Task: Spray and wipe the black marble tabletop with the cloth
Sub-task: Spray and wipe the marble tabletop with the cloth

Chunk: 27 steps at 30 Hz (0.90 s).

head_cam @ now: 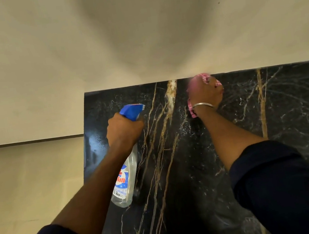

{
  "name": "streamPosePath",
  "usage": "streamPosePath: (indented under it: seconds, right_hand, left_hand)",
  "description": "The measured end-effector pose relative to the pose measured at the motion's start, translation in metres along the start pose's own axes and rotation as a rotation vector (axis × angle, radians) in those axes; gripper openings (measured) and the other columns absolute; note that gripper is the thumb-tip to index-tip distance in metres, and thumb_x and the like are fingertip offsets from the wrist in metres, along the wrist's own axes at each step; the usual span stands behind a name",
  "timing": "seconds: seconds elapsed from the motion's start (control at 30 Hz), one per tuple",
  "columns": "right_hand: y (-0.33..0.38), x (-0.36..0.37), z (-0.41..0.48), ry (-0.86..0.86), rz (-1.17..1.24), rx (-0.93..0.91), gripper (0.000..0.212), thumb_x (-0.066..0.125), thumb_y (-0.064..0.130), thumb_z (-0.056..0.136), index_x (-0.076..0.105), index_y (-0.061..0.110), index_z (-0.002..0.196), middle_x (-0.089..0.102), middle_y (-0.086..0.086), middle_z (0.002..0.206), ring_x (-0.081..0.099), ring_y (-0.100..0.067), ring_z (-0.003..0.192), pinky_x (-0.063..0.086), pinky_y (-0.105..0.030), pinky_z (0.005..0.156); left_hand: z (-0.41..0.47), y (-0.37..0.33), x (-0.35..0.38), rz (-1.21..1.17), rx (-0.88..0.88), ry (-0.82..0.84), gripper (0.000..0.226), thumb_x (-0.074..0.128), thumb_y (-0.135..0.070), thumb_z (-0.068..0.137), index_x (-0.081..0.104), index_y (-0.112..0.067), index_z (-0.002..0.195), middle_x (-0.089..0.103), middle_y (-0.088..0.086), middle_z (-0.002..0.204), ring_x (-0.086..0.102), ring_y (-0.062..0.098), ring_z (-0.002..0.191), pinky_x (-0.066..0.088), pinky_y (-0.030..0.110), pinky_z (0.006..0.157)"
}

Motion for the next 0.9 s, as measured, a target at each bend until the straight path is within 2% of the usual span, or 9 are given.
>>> streamPosePath:
  seconds: [0.07,0.17,0.27,0.33,0.5,0.67,0.73,0.83,0.9]
  right_hand:
    - [0.037,0.005,-0.012,0.009,0.004,-0.125,0.048,0.052,0.034,0.093,0.045,0.026,0.139,0.041,-0.014,0.145,0.038,-0.043,0.13,0.039,-0.052,0.104]
    - [0.093,0.01,-0.035,0.049,-0.02,-0.464,0.047,0.052,0.033,0.094,0.044,0.028,0.14,0.041,-0.01,0.146,0.035,-0.037,0.133,0.034,-0.047,0.108]
    - [0.096,0.009,-0.039,0.1,-0.038,-0.618,0.051,0.051,0.035,0.095,0.04,0.029,0.144,0.036,-0.008,0.151,0.03,-0.035,0.136,0.029,-0.044,0.112]
    - [0.068,0.0,-0.035,0.067,-0.033,-0.59,0.052,0.052,0.033,0.095,0.039,0.029,0.145,0.035,-0.008,0.152,0.031,-0.035,0.136,0.035,-0.045,0.11]
    - [-0.033,-0.019,-0.005,-0.027,-0.024,-0.235,0.049,0.05,0.031,0.096,0.042,0.023,0.144,0.039,-0.016,0.146,0.037,-0.041,0.129,0.04,-0.052,0.104]
    - [-0.042,-0.003,-0.024,-0.012,-0.026,-0.031,0.052,0.051,0.041,0.094,0.038,0.025,0.141,0.036,-0.018,0.146,0.037,-0.046,0.128,0.042,-0.051,0.101]
    - [-0.014,0.005,-0.057,-0.005,-0.014,-0.079,0.052,0.053,0.045,0.092,0.038,0.025,0.138,0.038,-0.018,0.143,0.038,-0.046,0.125,0.046,-0.051,0.094]
    - [0.047,0.021,-0.105,0.018,-0.028,-0.283,0.056,0.048,0.047,0.091,0.039,0.021,0.139,0.041,-0.018,0.137,0.041,-0.043,0.119,0.047,-0.048,0.088]
    - [0.08,0.032,-0.126,0.048,-0.003,-0.401,0.054,0.05,0.044,0.09,0.043,0.024,0.14,0.043,-0.016,0.136,0.042,-0.041,0.118,0.044,-0.048,0.093]
  left_hand:
    - [-0.004,-0.001,0.002,0.004,0.001,0.003,0.02,0.069,-0.026,0.079,0.058,-0.014,0.09,0.057,0.002,0.067,0.055,0.01,0.057,0.045,0.022,0.056]
    - [-0.008,-0.002,0.005,0.015,-0.009,0.005,0.019,0.068,-0.025,0.078,0.059,-0.013,0.09,0.057,0.002,0.066,0.054,0.011,0.056,0.046,0.024,0.056]
    - [-0.014,-0.006,0.007,0.016,-0.013,-0.003,0.019,0.068,-0.026,0.077,0.059,-0.014,0.088,0.056,0.002,0.065,0.054,0.012,0.055,0.046,0.025,0.056]
    - [-0.017,-0.01,0.009,0.008,-0.013,0.002,0.018,0.068,-0.025,0.078,0.058,-0.015,0.089,0.055,0.0,0.065,0.053,0.011,0.055,0.044,0.023,0.055]
    - [-0.029,-0.014,0.011,-0.001,-0.022,0.007,0.018,0.068,-0.023,0.08,0.057,-0.015,0.09,0.054,-0.002,0.065,0.052,0.009,0.055,0.04,0.021,0.052]
    - [-0.041,-0.018,0.013,0.004,-0.004,0.018,0.015,0.068,-0.023,0.079,0.056,-0.016,0.085,0.053,-0.001,0.063,0.052,0.009,0.054,0.042,0.022,0.054]
    - [-0.046,-0.021,0.013,-0.003,0.0,0.017,0.013,0.067,-0.021,0.08,0.055,-0.018,0.082,0.051,-0.002,0.061,0.05,0.009,0.053,0.04,0.021,0.054]
    - [-0.053,-0.025,0.009,-0.009,-0.001,-0.017,0.016,0.067,-0.02,0.079,0.052,-0.022,0.075,0.049,-0.003,0.059,0.048,0.008,0.051,0.039,0.022,0.053]
    - [-0.059,-0.029,0.007,-0.003,0.011,-0.04,0.02,0.067,-0.02,0.079,0.049,-0.025,0.071,0.048,-0.004,0.057,0.047,0.009,0.05,0.038,0.021,0.051]
Point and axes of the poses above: each hand's wrist, its own z-axis towards the middle knuckle, its own x-axis out of the palm, y = z × x, the point moved 7 cm from there along z, towards the middle knuckle
